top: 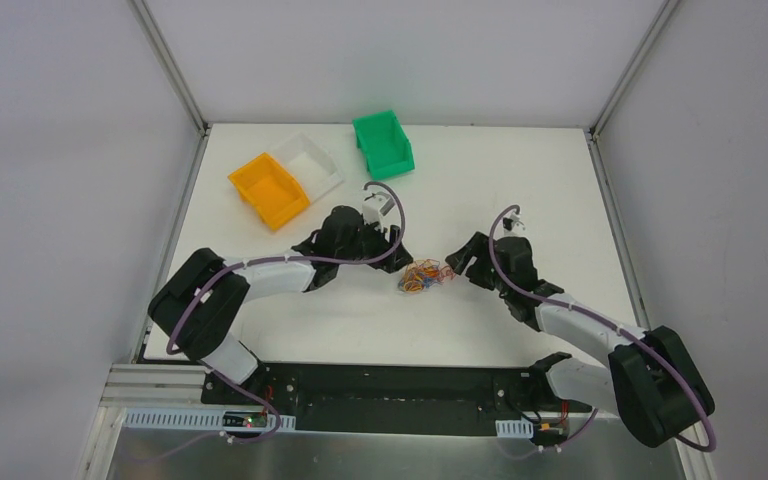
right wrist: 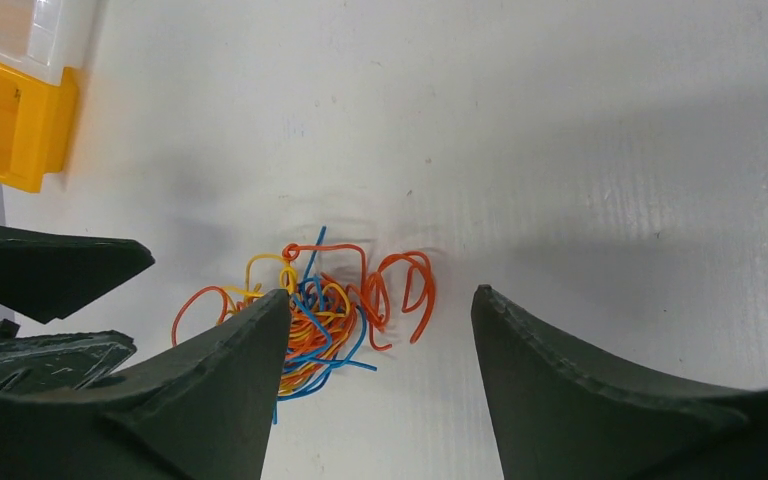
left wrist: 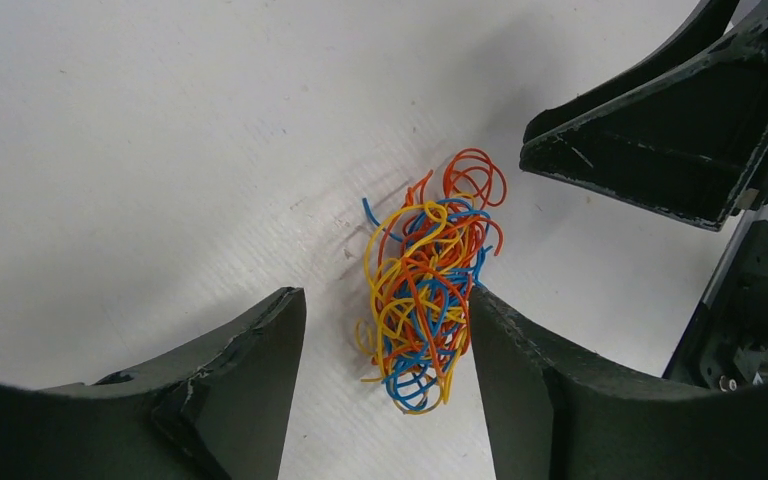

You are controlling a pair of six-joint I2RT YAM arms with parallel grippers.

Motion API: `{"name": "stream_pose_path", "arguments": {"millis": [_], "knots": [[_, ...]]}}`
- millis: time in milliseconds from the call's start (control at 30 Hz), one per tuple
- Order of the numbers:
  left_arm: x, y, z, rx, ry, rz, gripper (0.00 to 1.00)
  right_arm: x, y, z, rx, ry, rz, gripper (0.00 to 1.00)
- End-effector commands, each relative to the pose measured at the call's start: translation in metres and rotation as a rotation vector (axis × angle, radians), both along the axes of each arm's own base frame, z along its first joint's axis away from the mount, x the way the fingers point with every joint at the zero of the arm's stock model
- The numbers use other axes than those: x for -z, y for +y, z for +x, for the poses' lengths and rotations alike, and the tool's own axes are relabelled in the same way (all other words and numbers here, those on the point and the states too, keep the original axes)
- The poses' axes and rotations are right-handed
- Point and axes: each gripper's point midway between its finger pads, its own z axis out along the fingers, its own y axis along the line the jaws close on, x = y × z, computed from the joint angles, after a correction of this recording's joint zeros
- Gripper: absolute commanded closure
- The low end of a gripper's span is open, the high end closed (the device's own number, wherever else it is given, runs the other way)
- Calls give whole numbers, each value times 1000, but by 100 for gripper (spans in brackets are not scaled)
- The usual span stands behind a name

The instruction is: Untangle the cables

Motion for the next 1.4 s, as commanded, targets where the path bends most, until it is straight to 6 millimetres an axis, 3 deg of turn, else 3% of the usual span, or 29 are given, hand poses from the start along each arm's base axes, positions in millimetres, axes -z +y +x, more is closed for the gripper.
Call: {"name": "stream_pose_path", "arguments": {"millis": [0, 167, 300, 500, 567, 633, 667, 833, 967, 1100, 1233, 1367], "knots": [[0, -18, -7, 94, 38, -8, 39, -17, 10, 8, -34, -42, 18, 30], [11, -28, -14, 150, 141, 9, 39, -4, 19, 4, -77, 30, 24, 31], [16, -37, -23, 195, 189, -6, 43, 9, 29, 0, -107, 108, 34, 38], [19, -41, -23, 223, 213, 19, 91, 19, 32, -4, -112, 161, 25, 68], [19, -39, -21, 218, 206, 28, 100, 19, 29, -1, -99, 163, 9, 83], [19, -36, -19, 196, 196, 45, 100, 19, 25, 3, -71, 165, -12, 100], [19, -32, -16, 174, 188, 57, 100, 19, 21, 5, -47, 165, -31, 100], [11, 6, 10, -45, 138, 83, 100, 7, -37, 15, 222, 79, -161, 100], [8, 59, 33, -283, 125, 64, 100, -14, -95, 11, 480, -18, -192, 100], [16, 117, 47, -539, 153, 65, 100, -25, -153, -10, 744, -85, -191, 100], [5, 137, 47, -622, 114, 47, 100, -37, -180, -24, 870, -178, -156, 100], [0, 164, 46, -746, 71, 82, 100, -41, -191, -29, 914, -191, -165, 100]]}}
